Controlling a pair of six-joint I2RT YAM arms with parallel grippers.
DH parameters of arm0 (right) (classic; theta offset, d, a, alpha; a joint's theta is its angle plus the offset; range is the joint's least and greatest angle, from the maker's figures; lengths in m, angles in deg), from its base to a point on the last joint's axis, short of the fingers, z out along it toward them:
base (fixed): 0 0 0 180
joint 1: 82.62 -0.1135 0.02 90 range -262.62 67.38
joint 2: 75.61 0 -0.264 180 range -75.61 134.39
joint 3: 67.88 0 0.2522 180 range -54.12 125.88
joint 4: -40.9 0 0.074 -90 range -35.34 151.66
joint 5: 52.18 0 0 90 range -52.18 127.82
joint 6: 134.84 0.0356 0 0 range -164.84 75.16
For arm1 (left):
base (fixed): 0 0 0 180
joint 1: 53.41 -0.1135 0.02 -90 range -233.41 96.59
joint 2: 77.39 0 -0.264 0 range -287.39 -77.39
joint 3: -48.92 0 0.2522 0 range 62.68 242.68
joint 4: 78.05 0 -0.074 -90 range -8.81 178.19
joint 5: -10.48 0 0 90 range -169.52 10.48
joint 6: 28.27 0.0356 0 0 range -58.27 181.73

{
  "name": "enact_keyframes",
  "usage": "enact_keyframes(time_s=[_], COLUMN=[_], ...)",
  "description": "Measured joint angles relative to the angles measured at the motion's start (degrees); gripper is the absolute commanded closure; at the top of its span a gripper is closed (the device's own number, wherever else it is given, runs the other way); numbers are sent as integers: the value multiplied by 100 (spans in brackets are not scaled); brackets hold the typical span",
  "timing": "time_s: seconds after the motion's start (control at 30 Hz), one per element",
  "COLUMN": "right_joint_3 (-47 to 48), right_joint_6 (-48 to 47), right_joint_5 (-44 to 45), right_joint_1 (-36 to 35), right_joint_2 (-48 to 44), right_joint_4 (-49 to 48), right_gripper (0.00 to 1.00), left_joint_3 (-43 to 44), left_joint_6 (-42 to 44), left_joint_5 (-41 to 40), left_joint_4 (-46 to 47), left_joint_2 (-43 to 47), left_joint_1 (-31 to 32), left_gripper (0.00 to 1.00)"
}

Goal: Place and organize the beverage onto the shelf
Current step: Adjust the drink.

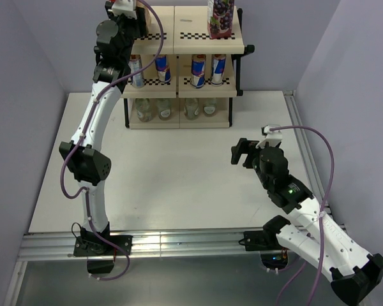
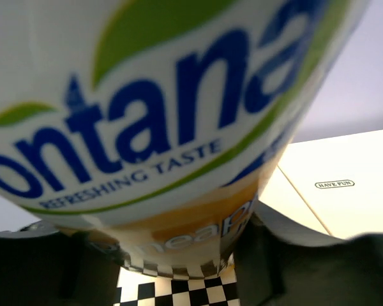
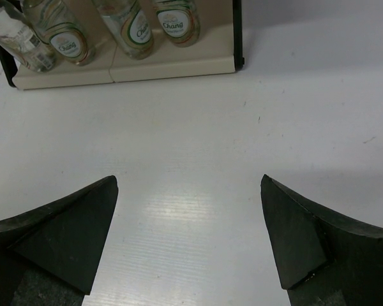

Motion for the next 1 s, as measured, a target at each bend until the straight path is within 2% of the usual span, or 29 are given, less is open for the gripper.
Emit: enact_keyframes(time_s=[0.03,0.07,0.13,0.23,0.4,0.57,1.0], right_joint_3=[-2,-2,-2,-2,-2,-2,-2], right_joint_6=[9,13,15,17,55,90,136], right_joint_5=[-2,0,-2,-15,-153,-271,-452], right_joint_1=[0,0,0,0,0,0,0], right_joint_2=[0,0,0,0,7,4,28], right_joint_4=[-2,-7,-9,-11,-63,-181,-264], right_gripper=[0,0,0,0,0,0,0], left_joint_3=[2,7,7,28,146,188,13], left_joint_6=[0,2,0,-7,-92,-192,-1080], left_joint_5=[2,0,2,2,2,-2,177], left_joint_4=[13,15,20,-2,-201,-284,-1019], left_joint_2=[-7,-11,-13,-13,-13,-9,553], left_joint_1=[0,2,4,4,4,-2,-11], left_gripper=[44,54,67,74,79,99,99])
